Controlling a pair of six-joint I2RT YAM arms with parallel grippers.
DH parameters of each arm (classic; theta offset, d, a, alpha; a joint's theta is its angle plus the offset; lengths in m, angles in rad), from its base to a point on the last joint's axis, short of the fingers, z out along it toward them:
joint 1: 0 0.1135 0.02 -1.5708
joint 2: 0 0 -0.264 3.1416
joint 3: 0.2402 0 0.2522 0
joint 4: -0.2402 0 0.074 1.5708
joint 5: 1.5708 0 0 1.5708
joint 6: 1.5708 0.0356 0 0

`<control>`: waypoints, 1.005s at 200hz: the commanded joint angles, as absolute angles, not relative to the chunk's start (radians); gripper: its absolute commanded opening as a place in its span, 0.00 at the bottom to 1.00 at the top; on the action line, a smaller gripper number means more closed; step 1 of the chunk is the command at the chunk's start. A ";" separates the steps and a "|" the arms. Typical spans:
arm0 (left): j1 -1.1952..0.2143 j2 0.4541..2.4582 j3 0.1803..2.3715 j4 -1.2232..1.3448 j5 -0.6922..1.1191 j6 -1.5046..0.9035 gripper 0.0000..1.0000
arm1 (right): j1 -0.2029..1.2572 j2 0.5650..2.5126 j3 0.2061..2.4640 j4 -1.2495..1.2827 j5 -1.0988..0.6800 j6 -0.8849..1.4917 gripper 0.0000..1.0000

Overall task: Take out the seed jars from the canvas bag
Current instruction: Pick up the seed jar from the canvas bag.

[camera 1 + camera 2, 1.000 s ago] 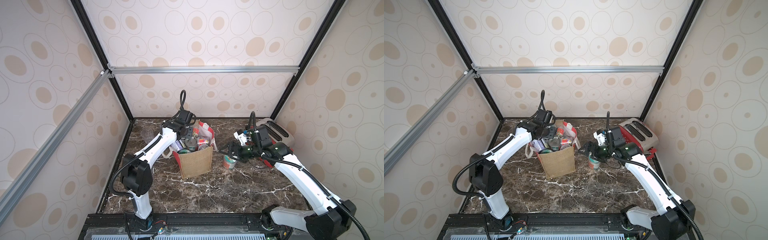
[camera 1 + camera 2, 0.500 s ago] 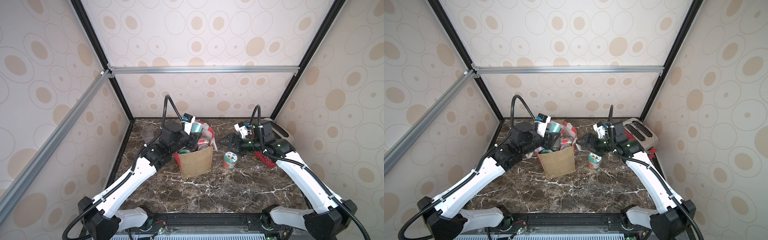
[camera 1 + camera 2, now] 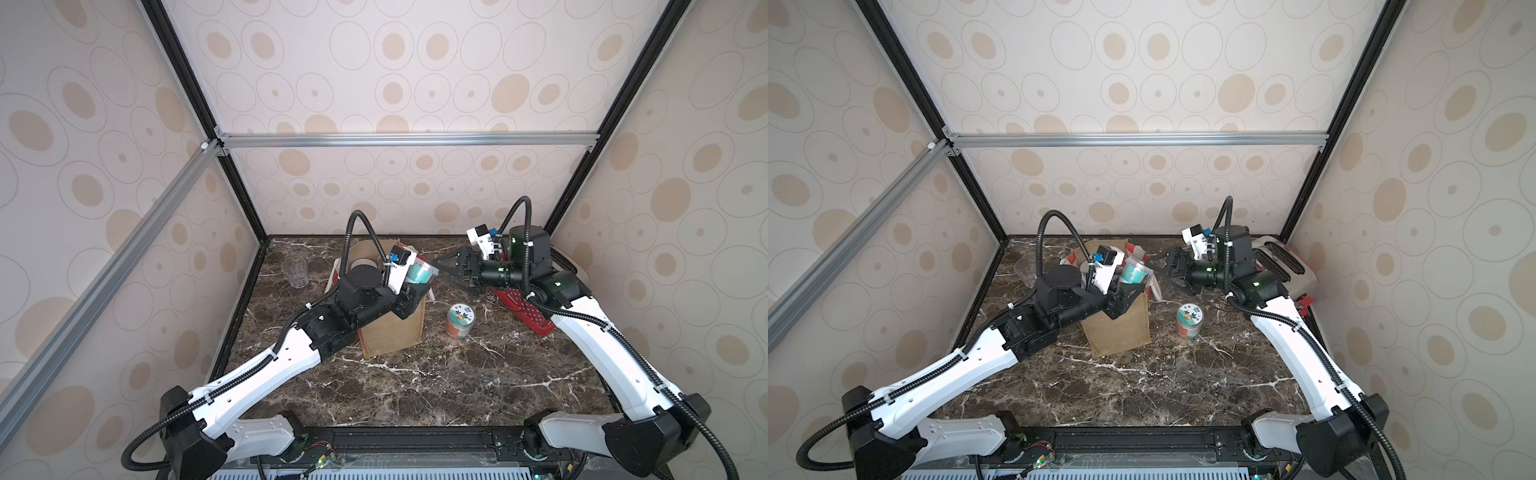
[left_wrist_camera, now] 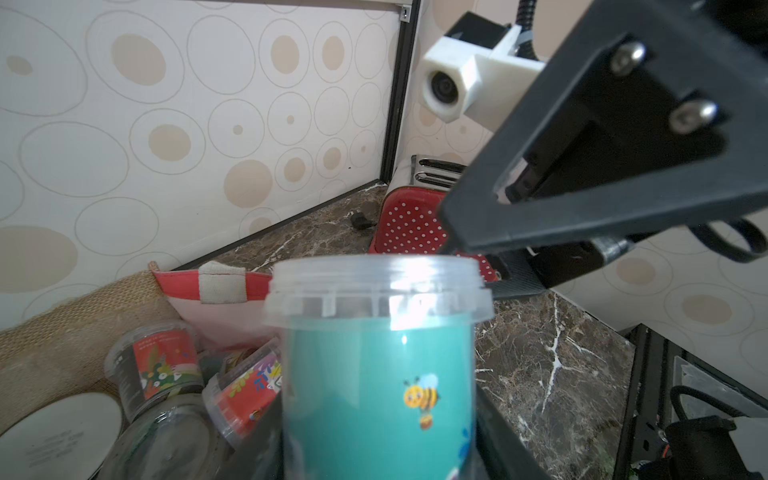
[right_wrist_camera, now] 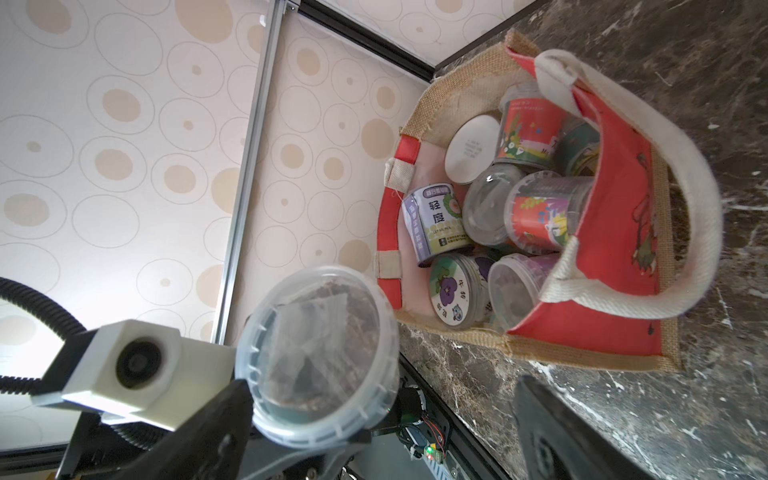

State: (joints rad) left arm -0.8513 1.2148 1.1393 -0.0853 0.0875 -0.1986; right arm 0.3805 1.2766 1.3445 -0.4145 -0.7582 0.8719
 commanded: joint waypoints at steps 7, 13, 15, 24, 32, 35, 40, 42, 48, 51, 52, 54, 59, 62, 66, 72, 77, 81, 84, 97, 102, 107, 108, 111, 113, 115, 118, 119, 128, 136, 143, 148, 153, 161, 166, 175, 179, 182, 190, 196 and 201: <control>-0.884 1.240 1.163 -0.047 0.080 -0.193 0.51 | 0.390 1.291 1.339 -0.341 -0.796 0.911 1.00; -0.889 1.246 1.167 -0.049 0.078 -0.193 0.51 | 0.393 1.293 1.338 -0.336 -0.798 0.914 1.00; -0.891 1.249 1.168 -0.048 0.077 -0.192 0.50 | 0.394 1.294 1.338 -0.335 -0.799 0.915 1.00; -0.898 1.255 1.170 -0.049 0.074 -0.193 0.51 | 0.400 1.299 1.340 -0.333 -0.799 0.916 1.00; -0.905 1.259 1.173 -0.048 0.073 -0.192 0.50 | 0.405 1.304 1.340 -0.331 -0.798 0.916 1.00; -0.907 1.260 1.173 -0.047 0.073 -0.193 0.50 | 0.407 1.305 1.340 -0.330 -0.798 0.916 1.00; -0.911 1.262 1.175 -0.045 0.070 -0.192 0.50 | 0.411 1.308 1.339 -0.328 -0.799 0.919 1.00; -0.913 1.262 1.175 -0.044 0.070 -0.193 0.50 | 0.412 1.309 1.340 -0.328 -0.799 0.918 1.00; -0.916 1.264 1.176 -0.041 0.066 -0.192 0.50 | 0.417 1.313 1.339 -0.325 -0.799 0.919 1.00; -0.918 1.265 1.176 -0.040 0.066 -0.192 0.50 | 0.419 1.316 1.339 -0.325 -0.798 0.917 1.00; -0.919 1.265 1.176 -0.041 0.065 -0.192 0.50 | 0.420 1.316 1.338 -0.325 -0.798 0.917 1.00; -0.920 1.266 1.177 -0.039 0.064 -0.191 0.50 | 0.422 1.317 1.339 -0.325 -0.798 0.916 1.00; -0.923 1.268 1.179 -0.039 0.063 -0.190 0.50 | 0.423 1.321 1.338 -0.326 -0.798 0.917 1.00; -0.924 1.270 1.180 -0.039 0.062 -0.191 0.50 | 0.425 1.323 1.338 -0.327 -0.796 0.917 1.00; -0.926 1.271 1.182 -0.039 0.059 -0.189 0.50 | 0.427 1.325 1.334 -0.327 -0.796 0.917 1.00; -0.929 1.273 1.185 -0.041 0.058 -0.189 0.50 | 0.427 1.328 1.329 -0.326 -0.797 0.918 1.00; -0.932 1.275 1.187 -0.040 0.056 -0.188 0.50 | 0.428 1.329 1.325 -0.325 -0.794 0.919 1.00; -0.934 1.276 1.188 -0.040 0.055 -0.186 0.50 | 0.429 1.330 1.320 -0.325 -0.793 0.917 1.00; -0.935 1.275 1.189 -0.040 0.053 -0.187 0.50 | 0.429 1.330 1.316 -0.326 -0.791 0.917 1.00; -0.940 1.277 1.189 -0.041 0.047 -0.182 0.50 | 0.429 1.333 1.303 -0.328 -0.789 0.916 0.97; -0.941 1.278 1.190 -0.040 0.045 -0.181 0.50 | 0.430 1.333 1.296 -0.324 -0.790 0.917 0.95; -0.942 1.278 1.190 -0.040 0.042 -0.179 0.50 | 0.432 1.333 1.290 -0.318 -0.792 0.922 0.93; -0.942 1.278 1.190 -0.040 0.042 -0.178 0.50 | 0.432 1.334 1.289 -0.317 -0.793 0.922 0.92; -0.943 1.278 1.190 -0.041 0.041 -0.179 0.50 | 0.433 1.335 1.285 -0.313 -0.794 0.926 0.91; -0.943 1.279 1.190 -0.040 0.039 -0.178 0.50 | 0.433 1.335 1.282 -0.309 -0.795 0.927 0.91; -0.943 1.280 1.190 -0.040 0.039 -0.177 0.50 | 0.434 1.335 1.280 -0.307 -0.797 0.927 0.90; -0.943 1.281 1.190 -0.039 0.037 -0.176 0.50 | 0.434 1.335 1.279 -0.301 -0.798 0.930 0.89; -0.943 1.281 1.190 -0.040 0.037 -0.177 0.50 | 0.435 1.335 1.277 -0.299 -0.799 0.930 0.88; -0.945 1.283 1.190 -0.038 0.032 -0.176 0.50 | 0.438 1.336 1.273 -0.297 -0.801 0.930 0.86; -0.945 1.287 1.190 -0.040 0.027 -0.175 0.50 | 0.440 1.336 1.272 -0.295 -0.805 0.929 0.82; -0.946 1.289 1.190 -0.039 0.022 -0.173 0.50 | 0.440 1.336 1.269 -0.294 -0.808 0.929 0.79; -0.946 1.291 1.191 -0.037 0.019 -0.172 0.50 | 0.442 1.336 1.266 -0.293 -0.811 0.929 0.77; -0.947 1.293 1.190 -0.036 0.017 -0.171 0.50 | 0.442 1.337 1.265 -0.290 -0.813 0.929 0.75; -0.948 1.296 1.192 -0.036 0.014 -0.170 0.50 | 0.442 1.337 1.263 -0.290 -0.815 0.929 0.72; -0.948 1.299 1.192 -0.035 0.015 -0.170 0.50 | 0.442 1.336 1.260 -0.288 -0.817 0.928 0.70; -0.948 1.303 1.194 -0.035 0.012 -0.170 0.50 | 0.444 1.334 1.258 -0.286 -0.818 0.930 0.66; -0.948 1.305 1.196 -0.036 0.013 -0.169 0.51 | 0.442 1.333 1.256 -0.285 -0.818 0.930 0.65; -0.949 1.305 1.196 -0.035 0.013 -0.170 0.51 | 0.444 1.332 1.255 -0.284 -0.816 0.930 0.65; -0.950 1.308 1.199 -0.039 0.012 -0.171 0.54 | 0.442 1.329 1.252 -0.283 -0.813 0.930 0.65; -0.950 1.311 1.201 -0.040 0.011 -0.172 0.56 | 0.443 1.327 1.250 -0.284 -0.808 0.927 0.64; -0.950 1.311 1.201 -0.041 0.009 -0.172 0.59 | 0.442 1.325 1.249 -0.283 -0.804 0.925 0.64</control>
State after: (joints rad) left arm -0.9394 1.3033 1.1454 -0.0784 0.0257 -0.1879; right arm 0.4328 1.3315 1.2655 -0.3023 -0.7933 0.9218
